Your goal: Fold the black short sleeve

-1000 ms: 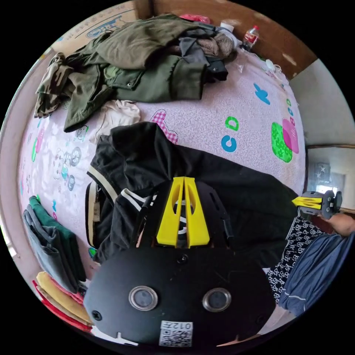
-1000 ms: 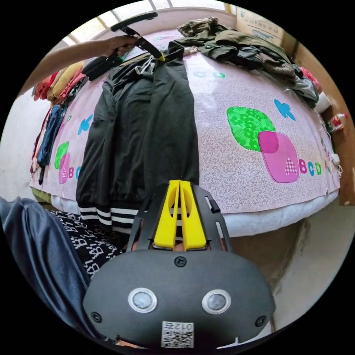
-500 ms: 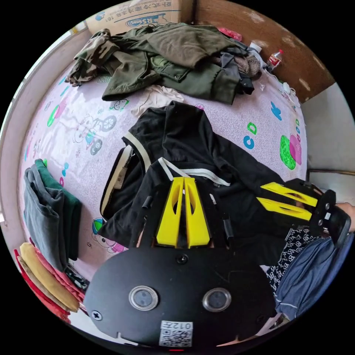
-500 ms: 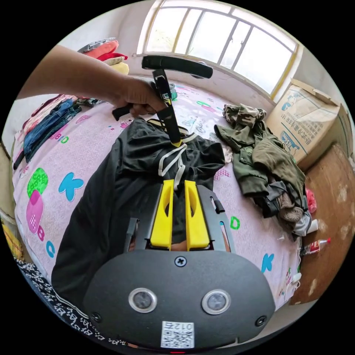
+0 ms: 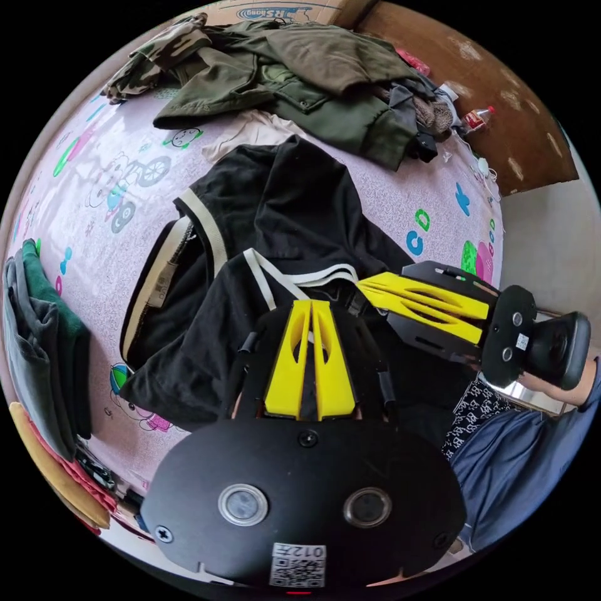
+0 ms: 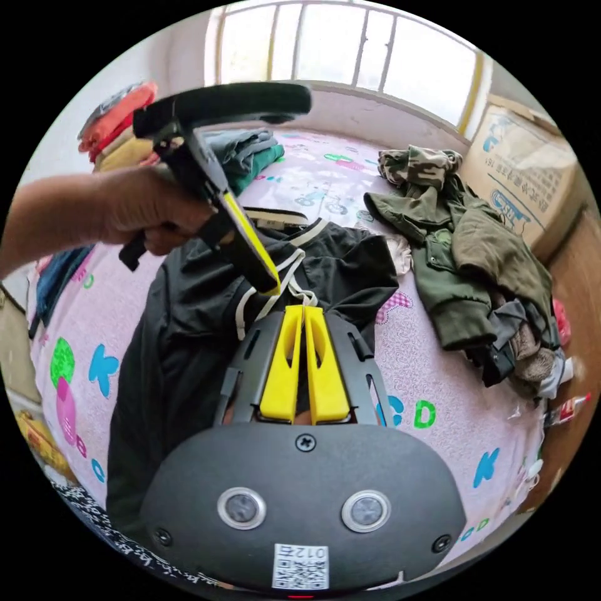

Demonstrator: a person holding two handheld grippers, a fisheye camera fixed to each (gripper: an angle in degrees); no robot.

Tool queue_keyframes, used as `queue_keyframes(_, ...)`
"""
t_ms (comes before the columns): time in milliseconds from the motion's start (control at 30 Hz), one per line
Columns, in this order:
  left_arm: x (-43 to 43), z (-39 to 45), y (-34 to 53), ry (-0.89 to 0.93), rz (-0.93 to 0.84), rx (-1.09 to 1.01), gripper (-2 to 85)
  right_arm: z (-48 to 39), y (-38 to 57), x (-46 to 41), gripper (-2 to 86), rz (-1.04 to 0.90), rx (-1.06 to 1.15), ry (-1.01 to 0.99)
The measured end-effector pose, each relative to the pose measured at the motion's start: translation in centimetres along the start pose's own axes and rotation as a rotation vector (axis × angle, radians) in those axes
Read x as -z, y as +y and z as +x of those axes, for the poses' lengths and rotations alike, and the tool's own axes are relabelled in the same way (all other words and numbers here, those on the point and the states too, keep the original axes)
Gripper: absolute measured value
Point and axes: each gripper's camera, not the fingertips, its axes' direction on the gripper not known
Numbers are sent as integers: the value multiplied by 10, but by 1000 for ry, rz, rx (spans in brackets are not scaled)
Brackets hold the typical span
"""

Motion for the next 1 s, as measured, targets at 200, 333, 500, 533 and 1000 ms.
queue_keyframes(200,31,-38,-17,195,10,144,3,42,10,12,2,64,-68,-66)
queue_keyframes(333,61,-81,-11,378,105,252,18,50,22,7,2,56,-59,-55)
queue_keyframes(500,85,-120,8,516,163,333,58,48,31,4,1,69,-37,-71)
queue_keyframes(533,88,-129,12,550,176,356,68,45,32,3,1,70,-22,-66)
queue_keyframes(1000,114,-179,59,966,338,565,137,39,31,-4,1,98,-9,-80)
